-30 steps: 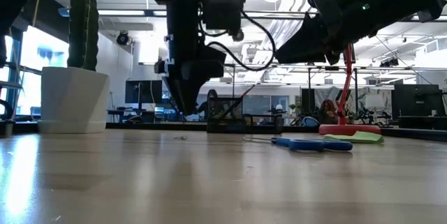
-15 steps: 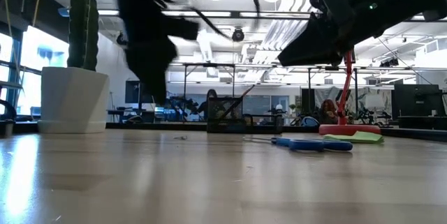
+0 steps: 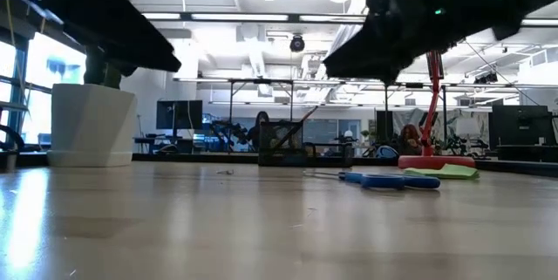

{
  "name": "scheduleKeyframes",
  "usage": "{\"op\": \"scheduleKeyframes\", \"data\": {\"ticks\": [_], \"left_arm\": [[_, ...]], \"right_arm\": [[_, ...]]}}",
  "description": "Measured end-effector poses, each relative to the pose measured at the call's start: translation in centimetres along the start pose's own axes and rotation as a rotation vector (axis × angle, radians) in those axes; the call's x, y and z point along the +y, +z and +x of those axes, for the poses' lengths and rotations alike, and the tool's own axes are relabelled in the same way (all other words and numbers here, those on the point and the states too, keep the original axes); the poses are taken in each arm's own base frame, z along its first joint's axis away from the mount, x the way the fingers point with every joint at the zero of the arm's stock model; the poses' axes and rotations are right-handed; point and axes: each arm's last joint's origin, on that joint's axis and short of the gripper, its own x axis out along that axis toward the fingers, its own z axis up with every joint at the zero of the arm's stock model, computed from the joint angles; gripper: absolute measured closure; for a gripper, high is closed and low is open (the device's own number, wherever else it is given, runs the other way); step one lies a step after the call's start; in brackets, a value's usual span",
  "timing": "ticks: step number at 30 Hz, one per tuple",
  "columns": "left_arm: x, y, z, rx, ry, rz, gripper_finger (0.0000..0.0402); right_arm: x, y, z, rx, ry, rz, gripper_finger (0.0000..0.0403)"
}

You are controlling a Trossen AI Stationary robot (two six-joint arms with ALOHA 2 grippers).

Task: Pick and place office supplies into organizer
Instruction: Put the yellow binder clip into the bottom left section of the desk organizer

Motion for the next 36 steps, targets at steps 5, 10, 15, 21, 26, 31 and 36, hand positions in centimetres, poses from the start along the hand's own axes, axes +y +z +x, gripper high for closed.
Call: {"op": "scheduleKeyframes", "data": {"ticks": [5,10,15,21,26,31,36], "left_arm": [[0.2,-1.7,-0.9,-0.106,-0.081,-0.034,0.0257],[-0.1,-2.8,-1.6,-0.23,-0.12,-0.052,0.0257],[-0.2,-2.8,-3.2,-0.46,-0.216,-0.05,0.0257],[0.4,-3.6,-3.4,-0.481,-0.221,-0.033,0.0257],[0.7,-4.1,-3.4,-0.471,-0.199,-0.019,0.0257],[1.4,-4.9,-3.4,-0.461,-0.166,-0.019,0.0257],[2.0,-5.5,-3.7,-0.472,-0.171,-0.031,0.0257]], "right_arm": [[-0.4,0.4,3.0,0.048,0.024,-0.023,0.0284],[-0.8,1.8,6.5,0.115,0.037,-0.074,0.0284],[-1.6,4.2,10.0,0.19,0.057,-0.154,0.0284],[-3.0,5.7,13.6,0.29,0.111,-0.193,0.0284],[-4.0,5.0,15.8,0.345,0.144,-0.201,0.0284],[-4.9,4.0,17.1,0.405,0.169,-0.198,0.0284],[-5.3,4.9,17.8,0.455,0.174,-0.251,0.0284]]}}
